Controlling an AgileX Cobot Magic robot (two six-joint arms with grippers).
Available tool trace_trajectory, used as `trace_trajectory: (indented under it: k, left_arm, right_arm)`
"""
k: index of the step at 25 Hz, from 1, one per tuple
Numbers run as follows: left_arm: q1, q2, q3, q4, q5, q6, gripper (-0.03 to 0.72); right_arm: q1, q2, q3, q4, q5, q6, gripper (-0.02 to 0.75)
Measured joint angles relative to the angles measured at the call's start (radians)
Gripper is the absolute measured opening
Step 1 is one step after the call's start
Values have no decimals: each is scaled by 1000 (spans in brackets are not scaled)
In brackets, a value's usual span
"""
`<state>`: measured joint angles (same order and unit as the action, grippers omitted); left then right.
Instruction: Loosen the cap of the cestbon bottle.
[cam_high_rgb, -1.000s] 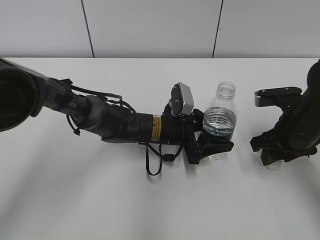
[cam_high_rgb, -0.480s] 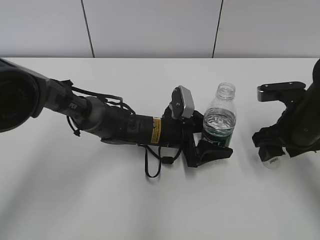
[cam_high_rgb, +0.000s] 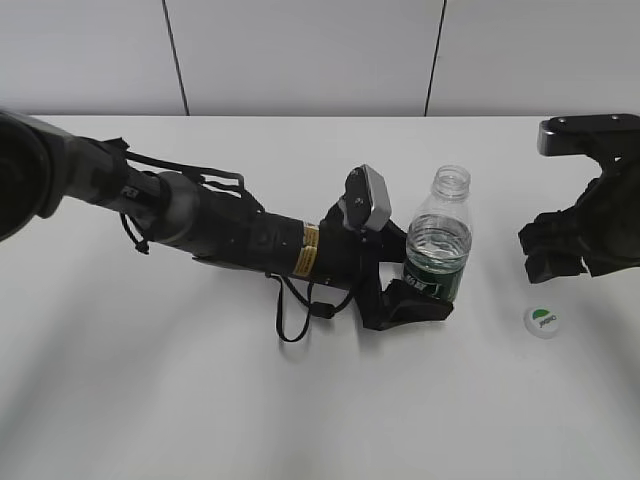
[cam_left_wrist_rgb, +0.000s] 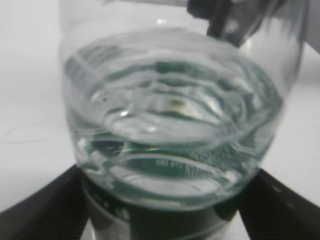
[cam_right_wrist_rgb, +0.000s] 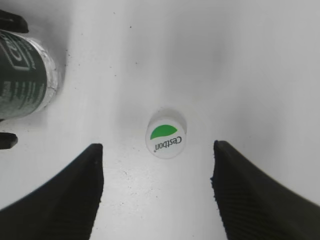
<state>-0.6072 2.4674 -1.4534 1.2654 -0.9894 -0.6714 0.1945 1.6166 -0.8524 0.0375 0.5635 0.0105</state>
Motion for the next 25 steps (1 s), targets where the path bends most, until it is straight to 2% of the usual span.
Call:
trace_trajectory:
  k: [16, 25]
  left_arm:
    - [66, -141, 1, 451, 258, -283, 690]
    - [74, -240, 18, 478, 585, -602, 688]
  right_arm:
    - [0, -54, 0, 11, 65, 0, 517]
    - [0, -169, 1, 40, 130, 0, 517]
